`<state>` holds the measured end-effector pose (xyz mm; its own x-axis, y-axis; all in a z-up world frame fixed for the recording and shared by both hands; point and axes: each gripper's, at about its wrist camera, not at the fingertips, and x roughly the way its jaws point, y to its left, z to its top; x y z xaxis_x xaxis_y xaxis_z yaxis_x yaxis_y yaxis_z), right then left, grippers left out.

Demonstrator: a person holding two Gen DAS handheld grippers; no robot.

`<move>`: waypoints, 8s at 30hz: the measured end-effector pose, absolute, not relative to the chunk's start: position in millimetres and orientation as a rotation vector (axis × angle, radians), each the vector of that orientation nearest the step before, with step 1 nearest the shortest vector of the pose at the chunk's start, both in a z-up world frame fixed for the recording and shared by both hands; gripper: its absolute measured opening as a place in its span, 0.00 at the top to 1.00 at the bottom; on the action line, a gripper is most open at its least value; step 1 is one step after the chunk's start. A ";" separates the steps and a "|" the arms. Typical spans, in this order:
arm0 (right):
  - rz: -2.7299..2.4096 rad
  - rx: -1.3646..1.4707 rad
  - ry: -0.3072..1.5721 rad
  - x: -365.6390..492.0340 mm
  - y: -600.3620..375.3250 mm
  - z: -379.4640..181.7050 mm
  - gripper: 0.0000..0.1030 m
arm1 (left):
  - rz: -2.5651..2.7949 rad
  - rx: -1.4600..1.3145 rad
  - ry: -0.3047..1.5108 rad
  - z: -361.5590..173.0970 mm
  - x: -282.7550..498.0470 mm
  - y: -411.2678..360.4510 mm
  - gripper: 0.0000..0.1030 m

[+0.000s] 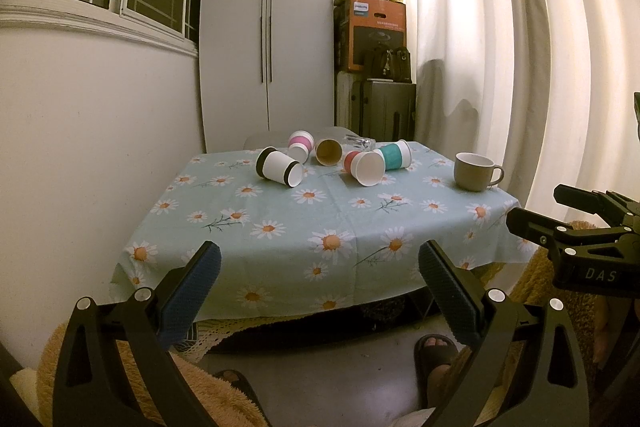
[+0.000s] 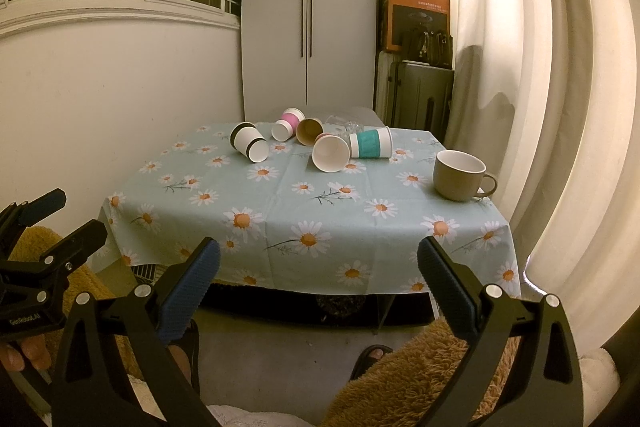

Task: Flip cup upright

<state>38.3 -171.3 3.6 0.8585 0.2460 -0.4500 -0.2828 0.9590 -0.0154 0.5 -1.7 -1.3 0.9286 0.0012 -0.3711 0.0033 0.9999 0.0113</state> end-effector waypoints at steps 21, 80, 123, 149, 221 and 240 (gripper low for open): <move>0.340 -0.055 0.522 61.3 -172.6 9.3 0.05 | 0.043 -0.064 0.459 16.4 21.5 15.9 0.06; 0.728 -0.301 1.415 467.0 59.5 -46.3 0.42 | 0.119 -0.812 0.945 -56.7 268.8 206.7 0.06; 0.511 0.159 1.085 275.8 -140.0 9.9 0.26 | -0.030 -0.489 1.079 -56.2 284.1 118.6 0.06; 0.629 0.166 0.954 256.6 -186.7 19.1 0.26 | 0.076 -0.289 1.267 -30.9 353.5 32.7 0.07; 0.566 0.052 1.055 268.3 -180.8 -15.6 0.26 | 0.112 -0.048 0.807 5.9 299.0 -5.1 0.36; 0.492 0.027 1.101 278.9 -189.6 -30.0 0.26 | 0.164 0.009 0.378 -23.0 271.7 -22.9 0.36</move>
